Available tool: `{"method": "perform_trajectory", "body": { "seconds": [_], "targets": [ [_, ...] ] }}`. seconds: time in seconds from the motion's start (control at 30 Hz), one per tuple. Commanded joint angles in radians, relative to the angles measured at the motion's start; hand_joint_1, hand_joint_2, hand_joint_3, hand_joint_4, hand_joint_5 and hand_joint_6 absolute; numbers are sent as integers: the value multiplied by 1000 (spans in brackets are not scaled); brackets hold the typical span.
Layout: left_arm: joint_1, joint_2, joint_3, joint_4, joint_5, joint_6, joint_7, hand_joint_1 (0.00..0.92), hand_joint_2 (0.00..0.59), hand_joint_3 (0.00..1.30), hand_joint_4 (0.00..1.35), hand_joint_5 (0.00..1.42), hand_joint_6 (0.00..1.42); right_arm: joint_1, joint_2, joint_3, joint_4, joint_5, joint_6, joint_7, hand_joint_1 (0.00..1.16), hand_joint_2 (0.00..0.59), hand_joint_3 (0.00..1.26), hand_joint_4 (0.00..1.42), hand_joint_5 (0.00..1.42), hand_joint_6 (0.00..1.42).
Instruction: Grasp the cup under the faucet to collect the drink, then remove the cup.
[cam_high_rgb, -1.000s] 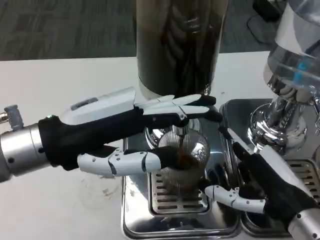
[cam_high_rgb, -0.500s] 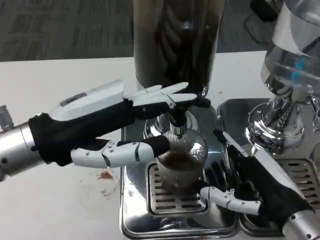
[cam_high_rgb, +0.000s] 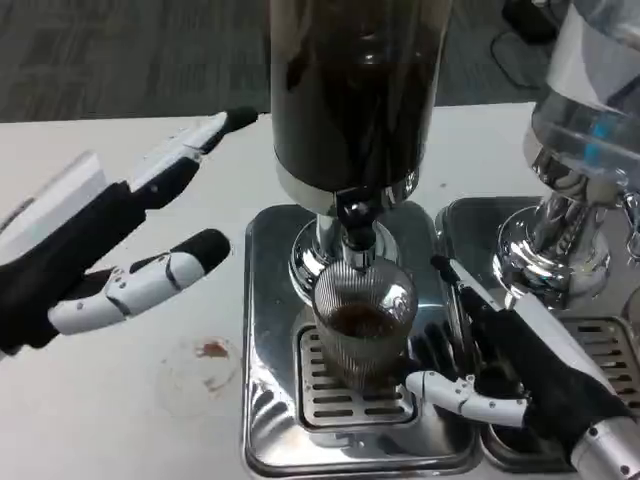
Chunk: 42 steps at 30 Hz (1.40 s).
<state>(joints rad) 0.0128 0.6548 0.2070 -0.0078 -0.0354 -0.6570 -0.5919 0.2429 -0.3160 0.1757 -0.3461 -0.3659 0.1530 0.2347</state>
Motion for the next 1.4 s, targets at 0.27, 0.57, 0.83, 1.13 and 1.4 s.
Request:
{"method": "perform_trajectory", "body": {
  "seconds": [0.27,0.57,0.83,1.13,1.4],
  "targets": [
    [177,-40,88,72,152,-80,189,0,246,0,0,0,0,-4,-12,11,-4,6,-23,8,602,194,0,0,0,27],
    [223,-37,63,133,219,-66,223,0,233,0,0,0,0,-16,3,27,3,-3,-11,-3,603,194,0,0,0,31],
    [227,-26,54,182,244,-79,261,0,237,0,0,0,0,-59,16,49,58,1,-21,-6,603,194,0,0,0,32],
    [238,-5,50,213,250,-79,284,0,241,0,0,0,0,-89,65,73,133,8,-65,-41,598,189,0,0,0,33],
    [223,40,47,231,223,-81,264,0,239,0,0,0,0,-108,121,101,197,13,-90,-85,600,187,0,0,0,34]
  ]
}}
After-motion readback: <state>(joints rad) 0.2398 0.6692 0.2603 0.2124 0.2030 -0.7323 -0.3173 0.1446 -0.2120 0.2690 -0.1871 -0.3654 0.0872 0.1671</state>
